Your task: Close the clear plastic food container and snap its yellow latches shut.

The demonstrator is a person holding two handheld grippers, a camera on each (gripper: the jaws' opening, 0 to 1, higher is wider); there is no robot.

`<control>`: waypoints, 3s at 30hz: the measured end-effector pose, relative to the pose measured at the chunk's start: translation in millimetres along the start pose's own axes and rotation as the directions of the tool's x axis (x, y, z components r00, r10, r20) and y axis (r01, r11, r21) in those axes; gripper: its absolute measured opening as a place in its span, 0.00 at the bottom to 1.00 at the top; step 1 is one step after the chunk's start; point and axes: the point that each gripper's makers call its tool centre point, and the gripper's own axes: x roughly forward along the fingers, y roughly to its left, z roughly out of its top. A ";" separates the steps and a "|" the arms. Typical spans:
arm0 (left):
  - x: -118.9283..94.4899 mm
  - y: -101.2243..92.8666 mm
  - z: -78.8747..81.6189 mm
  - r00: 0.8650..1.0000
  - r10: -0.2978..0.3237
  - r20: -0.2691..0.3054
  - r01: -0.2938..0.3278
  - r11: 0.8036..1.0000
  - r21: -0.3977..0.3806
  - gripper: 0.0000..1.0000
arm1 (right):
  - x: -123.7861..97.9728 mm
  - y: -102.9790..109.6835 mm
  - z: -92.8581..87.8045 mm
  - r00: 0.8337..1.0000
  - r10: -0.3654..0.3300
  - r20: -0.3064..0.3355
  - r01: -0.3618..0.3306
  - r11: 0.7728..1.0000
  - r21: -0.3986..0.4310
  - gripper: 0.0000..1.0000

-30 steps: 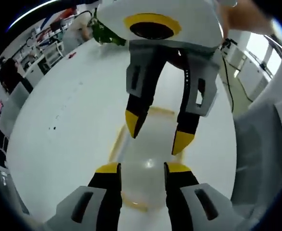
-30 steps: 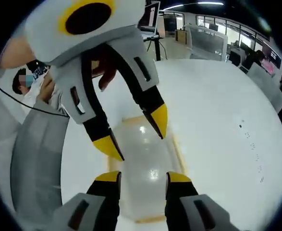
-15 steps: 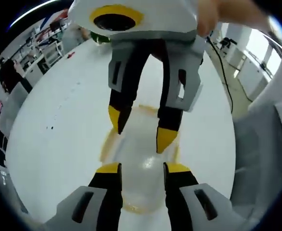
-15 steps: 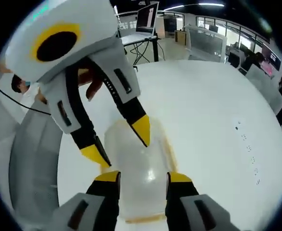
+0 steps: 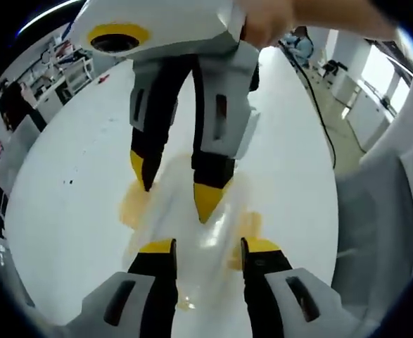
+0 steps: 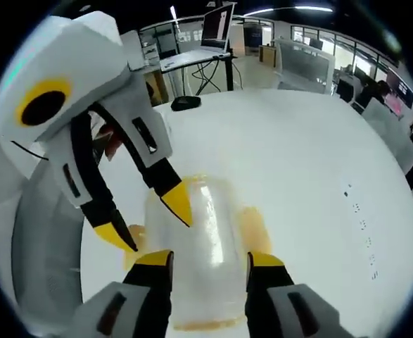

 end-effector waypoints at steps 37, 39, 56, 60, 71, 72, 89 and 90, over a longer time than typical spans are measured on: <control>13.6 -1.1 -13.0 0.986 0.158 -0.047 -0.146 0.970 0.194 0.36 | 17.4 -8.9 -5.9 0.981 0.130 -0.143 -0.146 0.984 -0.107 0.41; 13.7 -0.6 -13.9 0.987 0.157 -0.037 -0.148 0.972 0.181 0.35 | 17.9 -9.1 -6.3 0.979 0.142 -0.146 -0.159 0.981 -0.114 0.41; 17.0 2.4 -16.7 0.963 0.264 -0.057 -0.252 0.953 0.166 0.31 | 19.2 -7.4 -5.1 0.963 0.192 -0.187 -0.211 0.974 -0.088 0.37; 16.0 0.4 -15.5 0.968 0.248 -0.042 -0.238 0.957 0.164 0.32 | 20.7 -5.8 -5.5 0.964 0.189 -0.185 -0.207 0.974 -0.088 0.38; 15.7 -0.3 -16.2 0.969 0.244 -0.033 -0.235 0.956 0.175 0.33 | 21.2 -2.8 -7.2 0.965 0.181 -0.189 -0.200 0.976 -0.088 0.39; 15.9 -0.7 -16.2 0.970 0.239 -0.037 -0.229 0.956 0.185 0.33 | 20.9 -0.8 -8.2 0.964 0.180 -0.194 -0.199 0.976 -0.083 0.39; 15.2 -2.5 -13.8 0.969 0.244 -0.026 -0.235 0.953 0.190 0.35 | 18.4 -2.6 -6.6 0.980 0.140 -0.142 -0.147 0.988 -0.039 0.42; 15.1 -2.6 -13.3 0.970 0.243 -0.022 -0.236 0.956 0.175 0.36 | 18.1 -1.9 -6.7 0.981 0.137 -0.140 -0.144 0.989 -0.038 0.42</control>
